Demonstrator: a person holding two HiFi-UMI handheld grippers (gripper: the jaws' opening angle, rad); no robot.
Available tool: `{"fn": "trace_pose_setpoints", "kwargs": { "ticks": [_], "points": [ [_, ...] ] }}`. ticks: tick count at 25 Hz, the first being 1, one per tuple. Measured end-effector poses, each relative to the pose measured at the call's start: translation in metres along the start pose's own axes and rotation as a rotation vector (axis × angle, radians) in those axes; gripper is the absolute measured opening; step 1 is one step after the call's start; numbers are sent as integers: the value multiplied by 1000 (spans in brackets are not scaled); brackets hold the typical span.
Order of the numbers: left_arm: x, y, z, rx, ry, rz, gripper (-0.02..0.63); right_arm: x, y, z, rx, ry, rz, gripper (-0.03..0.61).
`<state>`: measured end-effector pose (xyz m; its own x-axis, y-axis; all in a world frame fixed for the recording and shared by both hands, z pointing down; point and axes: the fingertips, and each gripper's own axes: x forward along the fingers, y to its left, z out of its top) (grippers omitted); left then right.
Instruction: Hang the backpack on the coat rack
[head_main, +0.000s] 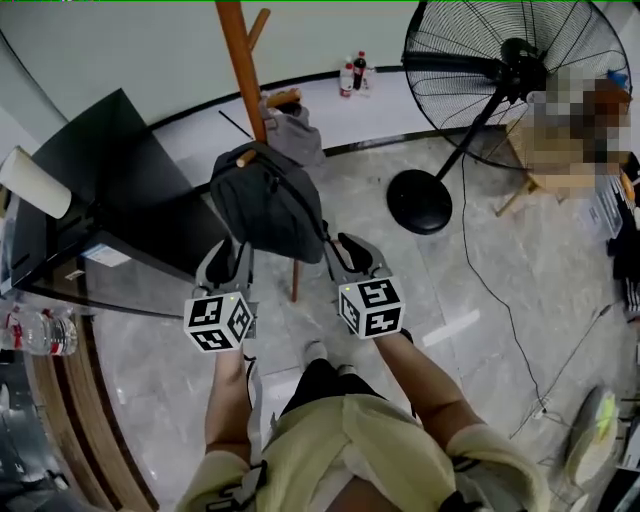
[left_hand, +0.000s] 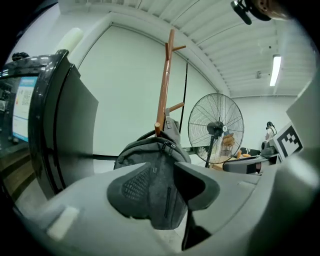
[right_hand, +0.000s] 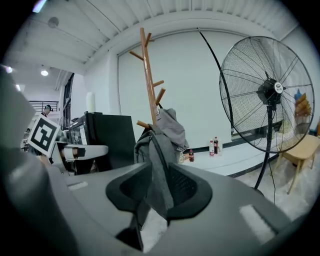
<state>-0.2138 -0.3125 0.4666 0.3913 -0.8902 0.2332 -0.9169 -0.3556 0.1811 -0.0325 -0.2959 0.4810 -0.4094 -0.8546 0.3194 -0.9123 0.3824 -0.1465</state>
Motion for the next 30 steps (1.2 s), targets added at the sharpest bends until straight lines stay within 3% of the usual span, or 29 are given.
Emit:
{"fn": "trace_pose_setpoints", "kwargs": {
  "ticks": [12, 22, 30],
  "points": [
    [-53, -30, 0, 3, 21, -2, 36, -48, 10, 13, -7, -41, 63, 3],
    [-98, -33, -8, -13, 58, 57, 32, -76, 21, 2, 2, -7, 99, 3],
    [-114, -41, -8, -55, 50, 50, 15, -93, 26, 0, 21, -5, 128, 3]
  ]
}}
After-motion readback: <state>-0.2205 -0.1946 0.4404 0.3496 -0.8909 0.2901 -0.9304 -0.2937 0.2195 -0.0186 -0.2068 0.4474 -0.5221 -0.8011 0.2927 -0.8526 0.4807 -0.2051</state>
